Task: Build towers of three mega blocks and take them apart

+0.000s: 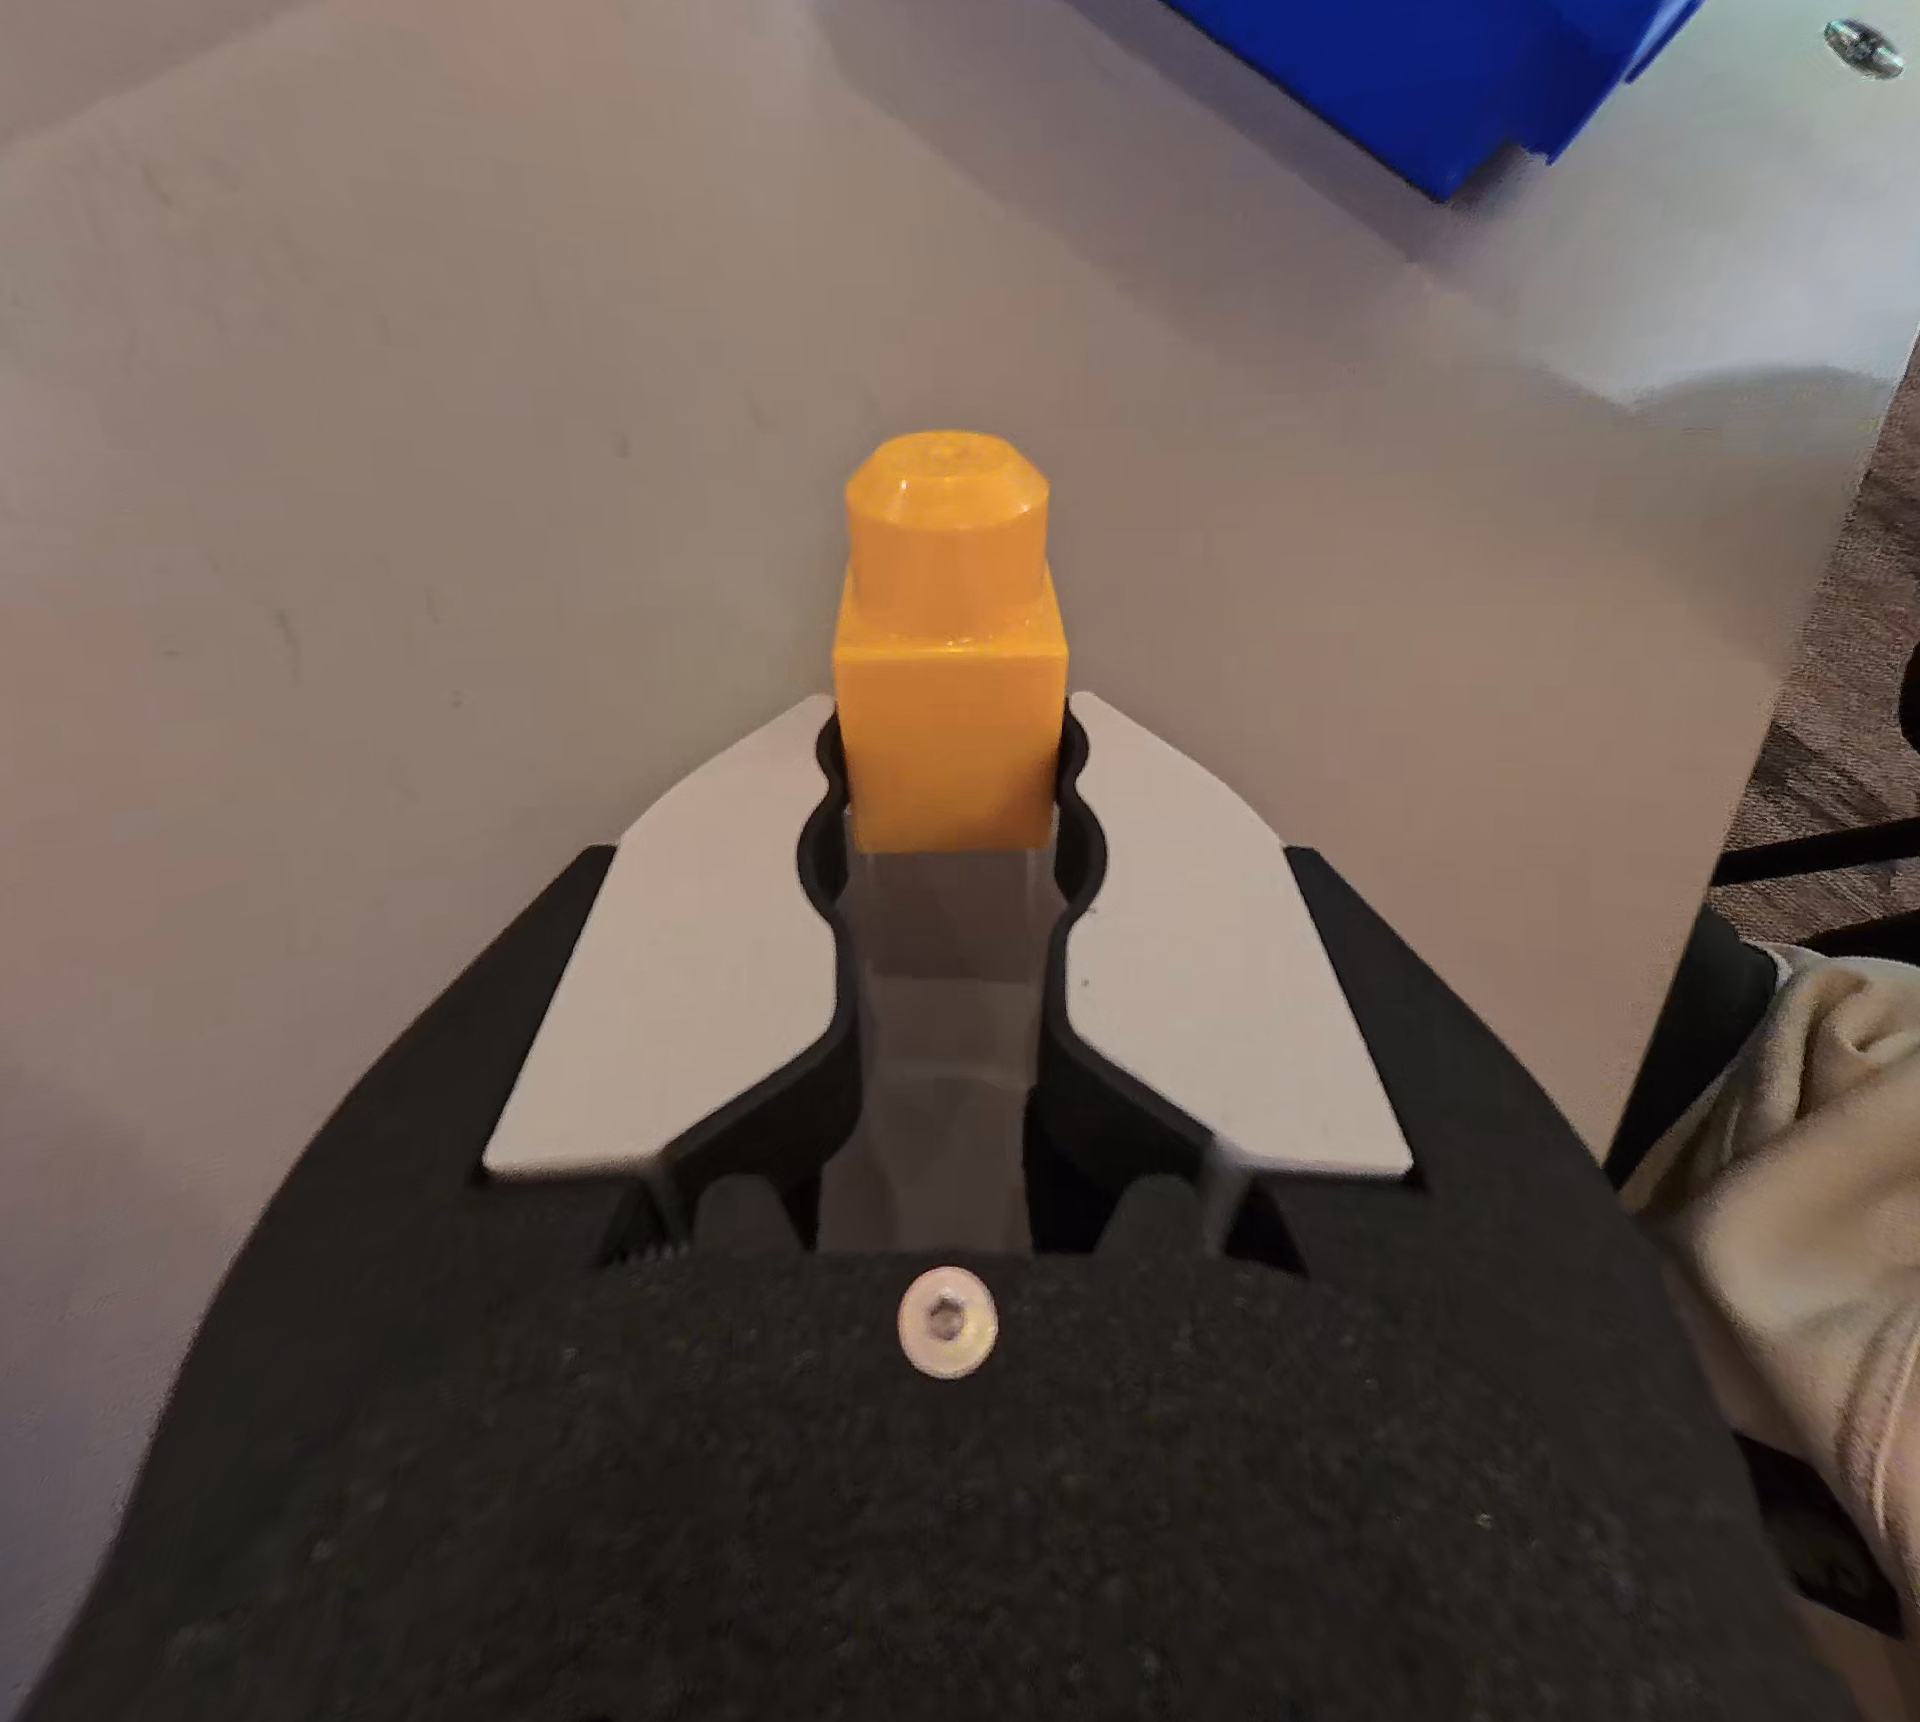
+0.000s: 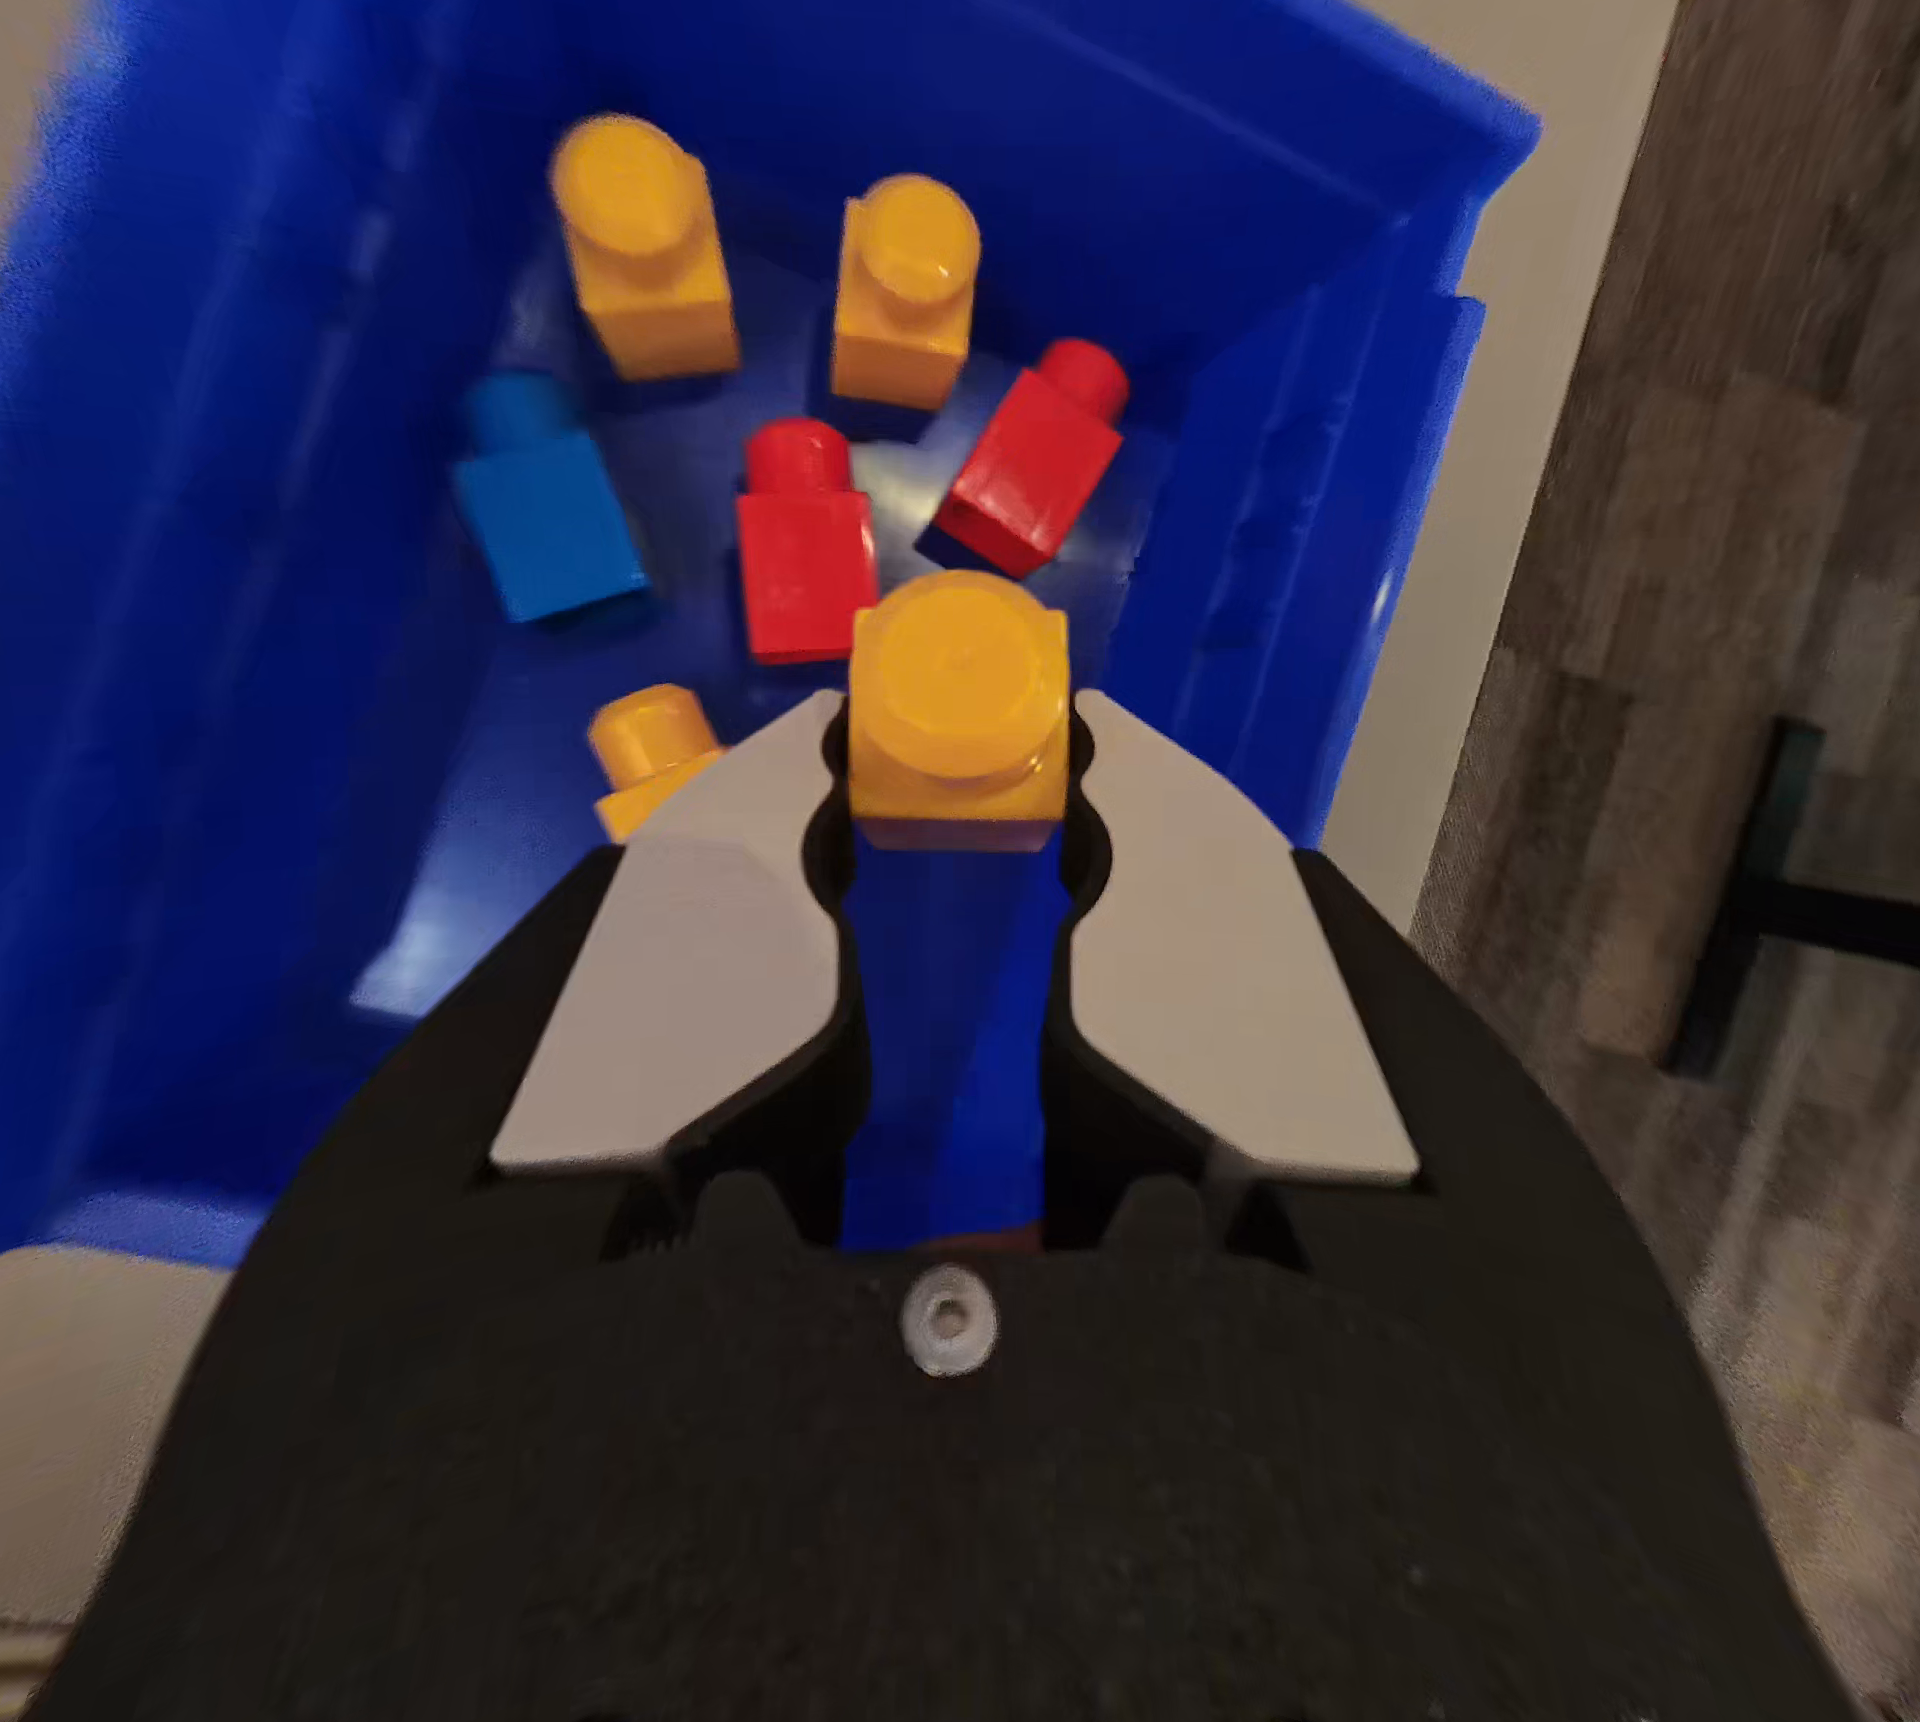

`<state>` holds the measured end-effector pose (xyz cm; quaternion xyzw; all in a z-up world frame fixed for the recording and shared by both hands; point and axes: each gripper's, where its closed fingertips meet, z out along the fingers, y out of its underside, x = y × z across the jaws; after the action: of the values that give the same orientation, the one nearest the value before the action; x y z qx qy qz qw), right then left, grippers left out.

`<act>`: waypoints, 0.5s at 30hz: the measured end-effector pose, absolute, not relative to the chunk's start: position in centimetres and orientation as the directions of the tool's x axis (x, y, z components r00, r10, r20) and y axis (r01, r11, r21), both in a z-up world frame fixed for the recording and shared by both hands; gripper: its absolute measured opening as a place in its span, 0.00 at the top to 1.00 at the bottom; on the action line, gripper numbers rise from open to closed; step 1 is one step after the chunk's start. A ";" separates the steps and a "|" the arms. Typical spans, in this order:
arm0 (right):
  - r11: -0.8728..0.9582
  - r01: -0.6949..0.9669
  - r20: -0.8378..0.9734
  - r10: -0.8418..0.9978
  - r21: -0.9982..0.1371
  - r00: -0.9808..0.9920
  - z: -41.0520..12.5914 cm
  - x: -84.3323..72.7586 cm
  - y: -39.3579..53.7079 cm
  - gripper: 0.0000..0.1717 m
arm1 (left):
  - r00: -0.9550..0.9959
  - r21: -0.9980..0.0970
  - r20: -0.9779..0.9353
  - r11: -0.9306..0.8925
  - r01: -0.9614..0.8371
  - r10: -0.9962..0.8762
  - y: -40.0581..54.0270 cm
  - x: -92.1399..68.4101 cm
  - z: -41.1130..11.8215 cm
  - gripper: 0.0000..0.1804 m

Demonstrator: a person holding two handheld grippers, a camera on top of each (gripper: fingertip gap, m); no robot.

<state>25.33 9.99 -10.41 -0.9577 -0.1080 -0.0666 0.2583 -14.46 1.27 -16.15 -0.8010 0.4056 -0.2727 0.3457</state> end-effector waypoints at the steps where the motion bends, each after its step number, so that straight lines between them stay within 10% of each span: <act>1: -0.874 0.248 0.182 0.187 -0.417 0.965 -11.3 25.9 10.5 0.78 | 0.520 -0.774 0.160 -0.433 -0.461 -0.839 1.3 -14.3 -16.2 0.80; 6: -0.925 0.378 0.288 0.351 -0.046 0.891 -14.3 28.6 11.8 0.79 | 0.507 -0.767 0.125 -0.407 -0.495 -0.853 1.2 -14.0 -16.6 0.80; 15: -0.882 0.410 0.291 0.465 0.231 0.836 -17.8 28.9 12.9 0.78 | 0.499 -0.771 0.140 -0.411 -0.488 -0.855 1.4 -14.3 -16.1 0.80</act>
<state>28.88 12.93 -17.80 -0.9548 -0.2292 -0.1714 -0.0800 -14.30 1.42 -16.08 -0.7955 0.4220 -0.2692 0.3415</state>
